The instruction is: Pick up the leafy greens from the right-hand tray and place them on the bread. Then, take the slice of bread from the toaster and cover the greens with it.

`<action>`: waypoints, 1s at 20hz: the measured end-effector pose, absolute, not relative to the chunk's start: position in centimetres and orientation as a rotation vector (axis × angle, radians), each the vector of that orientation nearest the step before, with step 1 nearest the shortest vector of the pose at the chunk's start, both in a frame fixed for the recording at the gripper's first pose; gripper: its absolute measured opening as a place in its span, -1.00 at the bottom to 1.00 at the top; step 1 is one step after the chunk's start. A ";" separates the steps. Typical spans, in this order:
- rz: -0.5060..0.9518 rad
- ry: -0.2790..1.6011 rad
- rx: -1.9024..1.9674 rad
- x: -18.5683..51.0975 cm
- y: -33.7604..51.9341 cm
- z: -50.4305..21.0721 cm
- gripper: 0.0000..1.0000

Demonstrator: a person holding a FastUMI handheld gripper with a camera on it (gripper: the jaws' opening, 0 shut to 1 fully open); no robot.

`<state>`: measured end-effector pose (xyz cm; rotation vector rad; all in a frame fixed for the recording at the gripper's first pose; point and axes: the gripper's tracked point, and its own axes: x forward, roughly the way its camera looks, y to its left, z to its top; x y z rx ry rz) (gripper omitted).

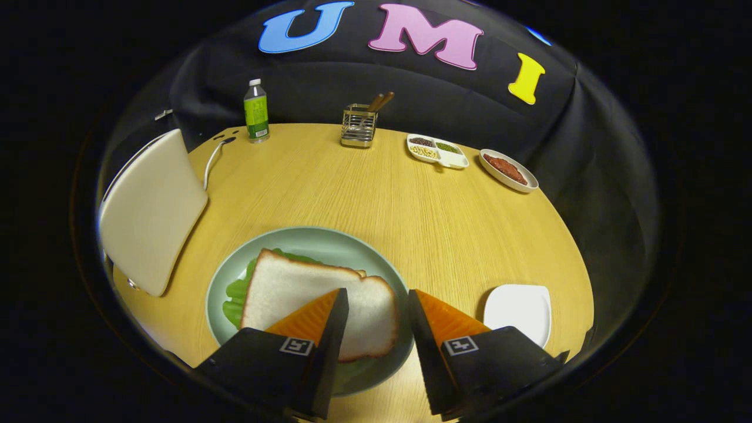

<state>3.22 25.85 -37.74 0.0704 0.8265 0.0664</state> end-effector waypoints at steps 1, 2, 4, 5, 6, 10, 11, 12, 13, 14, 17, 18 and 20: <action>0.064 0.823 0.069 3.2 25.5 -37.6 0.37; 0.062 0.823 0.080 3.1 25.4 -37.5 0.54; 0.054 0.817 0.109 3.0 24.9 -36.9 0.63; 0.052 0.810 0.117 3.0 24.6 -36.7 0.69; 0.046 0.801 0.126 2.9 24.2 -36.3 0.82; 0.040 0.760 0.159 2.8 22.8 -34.4 0.98; 0.041 0.747 0.170 2.8 22.5 -33.7 0.98; 0.044 0.737 0.181 2.9 22.3 -33.1 0.98; 0.046 0.727 0.189 3.0 22.0 -32.5 0.98; 0.047 0.713 0.196 3.1 21.7 -31.7 0.98; 0.063 0.680 0.223 3.4 20.8 -29.5 0.98; 0.070 0.671 0.227 3.5 20.5 -28.9 0.98; 0.084 0.650 0.224 3.6 19.9 -27.7 0.98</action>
